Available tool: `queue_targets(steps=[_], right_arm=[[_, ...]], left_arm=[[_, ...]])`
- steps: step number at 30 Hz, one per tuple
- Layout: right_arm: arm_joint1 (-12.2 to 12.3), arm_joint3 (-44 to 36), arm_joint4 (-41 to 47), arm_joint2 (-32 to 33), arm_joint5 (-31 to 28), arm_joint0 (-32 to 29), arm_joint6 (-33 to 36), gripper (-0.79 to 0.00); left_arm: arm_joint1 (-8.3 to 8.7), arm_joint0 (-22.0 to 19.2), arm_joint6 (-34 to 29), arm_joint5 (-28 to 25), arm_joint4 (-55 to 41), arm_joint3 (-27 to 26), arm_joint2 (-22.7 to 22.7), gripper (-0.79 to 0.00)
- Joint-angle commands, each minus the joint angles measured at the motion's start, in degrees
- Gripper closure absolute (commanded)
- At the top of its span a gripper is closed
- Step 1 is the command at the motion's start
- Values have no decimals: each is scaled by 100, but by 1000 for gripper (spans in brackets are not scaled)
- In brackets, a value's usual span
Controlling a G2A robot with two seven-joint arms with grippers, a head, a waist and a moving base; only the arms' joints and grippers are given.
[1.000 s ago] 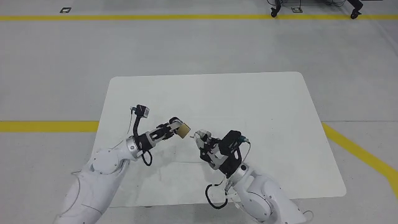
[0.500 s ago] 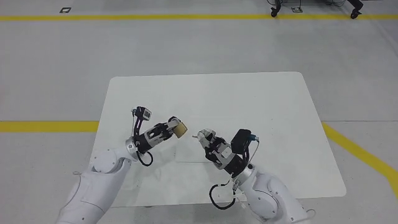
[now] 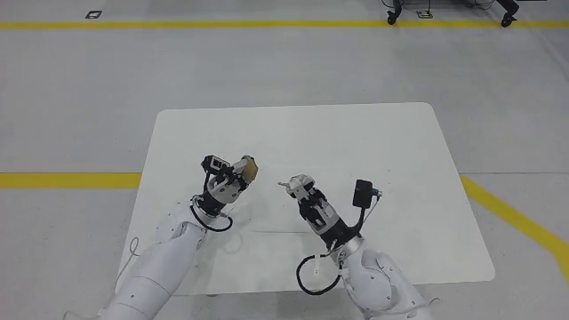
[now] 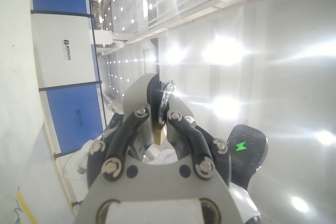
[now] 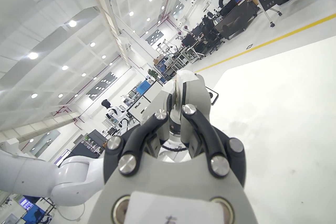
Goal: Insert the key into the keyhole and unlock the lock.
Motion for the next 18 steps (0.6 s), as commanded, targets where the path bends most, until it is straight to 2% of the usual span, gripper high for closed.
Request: queue_targets(steps=[1,4,13,14,18], right_arm=[[-42,50,-359,-145,135,40,-361,0],[-87,168,-557,-265,165,111,-598,0],[-87,202,-514,-276,75,131,-516,0],[-87,202,-514,-276,75,131,-516,0],[-89,197,-548,-259,131,132,-534,0]], left_arm=[[-78,-20,-141,-19,-253,56,71,0],[-106,-16,-233,108,-405,70,98,0],[-106,-16,-233,108,-405,70,98,0],[-99,-19,-133,49,-303,49,77,0],[-134,73,1070,-951,446,-322,21,0]])
